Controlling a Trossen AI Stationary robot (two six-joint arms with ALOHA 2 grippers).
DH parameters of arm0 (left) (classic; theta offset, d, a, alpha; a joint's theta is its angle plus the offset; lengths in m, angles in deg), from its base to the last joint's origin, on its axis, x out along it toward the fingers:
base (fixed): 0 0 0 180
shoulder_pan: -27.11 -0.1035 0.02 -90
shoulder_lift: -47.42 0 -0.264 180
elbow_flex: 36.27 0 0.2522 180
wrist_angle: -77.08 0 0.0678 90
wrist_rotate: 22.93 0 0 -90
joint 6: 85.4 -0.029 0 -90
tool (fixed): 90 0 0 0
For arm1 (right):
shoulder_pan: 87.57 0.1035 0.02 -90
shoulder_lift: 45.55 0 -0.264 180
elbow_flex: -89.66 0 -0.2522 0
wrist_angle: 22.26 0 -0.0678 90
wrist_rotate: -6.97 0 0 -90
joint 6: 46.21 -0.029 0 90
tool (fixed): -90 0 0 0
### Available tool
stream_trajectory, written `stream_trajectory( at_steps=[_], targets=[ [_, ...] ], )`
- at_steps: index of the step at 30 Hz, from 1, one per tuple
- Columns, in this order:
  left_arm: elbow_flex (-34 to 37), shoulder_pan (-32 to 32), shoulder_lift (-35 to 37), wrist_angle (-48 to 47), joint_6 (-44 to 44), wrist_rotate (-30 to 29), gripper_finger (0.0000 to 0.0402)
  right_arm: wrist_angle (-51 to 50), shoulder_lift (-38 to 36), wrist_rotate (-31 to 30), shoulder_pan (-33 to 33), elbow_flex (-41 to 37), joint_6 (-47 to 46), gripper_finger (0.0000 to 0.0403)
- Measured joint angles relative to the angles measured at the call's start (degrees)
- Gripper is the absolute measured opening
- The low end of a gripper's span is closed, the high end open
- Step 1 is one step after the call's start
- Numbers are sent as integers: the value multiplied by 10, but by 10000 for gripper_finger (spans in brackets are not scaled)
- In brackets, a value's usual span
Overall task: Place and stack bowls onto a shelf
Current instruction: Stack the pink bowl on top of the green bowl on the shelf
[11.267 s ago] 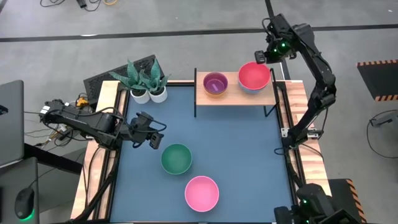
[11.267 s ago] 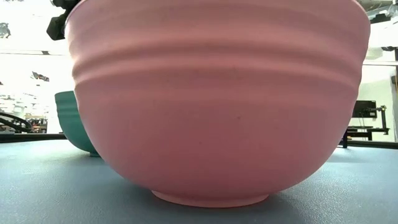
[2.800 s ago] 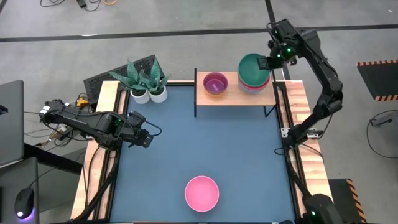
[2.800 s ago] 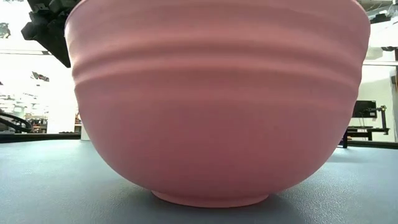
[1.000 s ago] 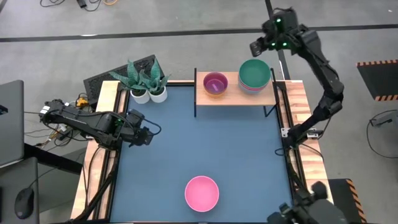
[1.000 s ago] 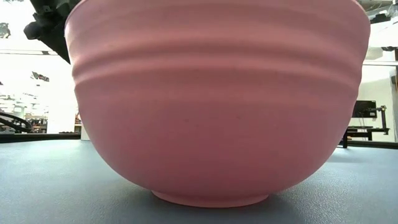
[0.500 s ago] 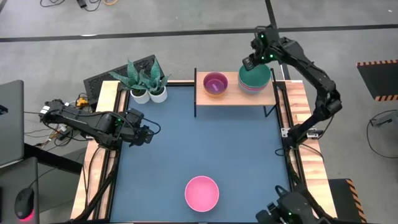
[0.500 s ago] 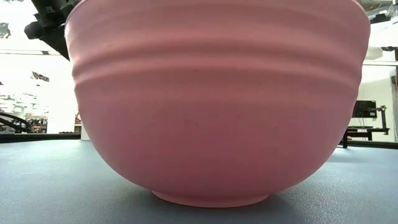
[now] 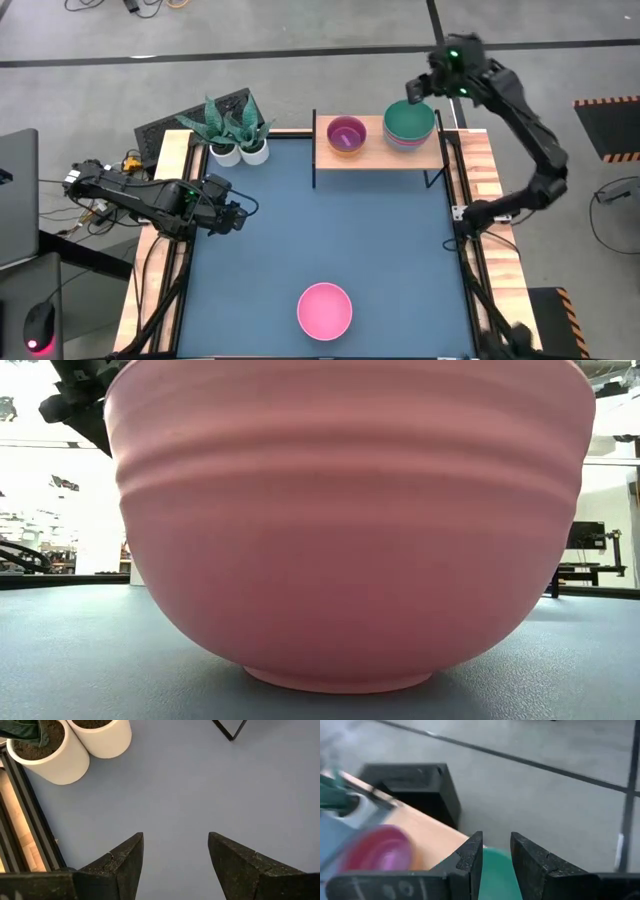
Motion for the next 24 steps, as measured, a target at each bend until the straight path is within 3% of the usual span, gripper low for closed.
stream_trajectory(
  at_steps=[4, 12, 19, 24],
  targets=[
    [0, 0, 0, 0, -1, -15, 209, -16, -70, -14, 33, -41, -42, 125],
    [0, 0, 0, 0, -2, -20, 209, 17, -237, -91, 118, -222, -131, 125],
    [0, 0, 0, 12, 6, -9, 209, 117, -347, -95, 180, -314, -164, 125],
    [0, 0, 0, 56, -14, -10, 209, 162, -386, -93, 225, -357, -148, 125]
  ],
)
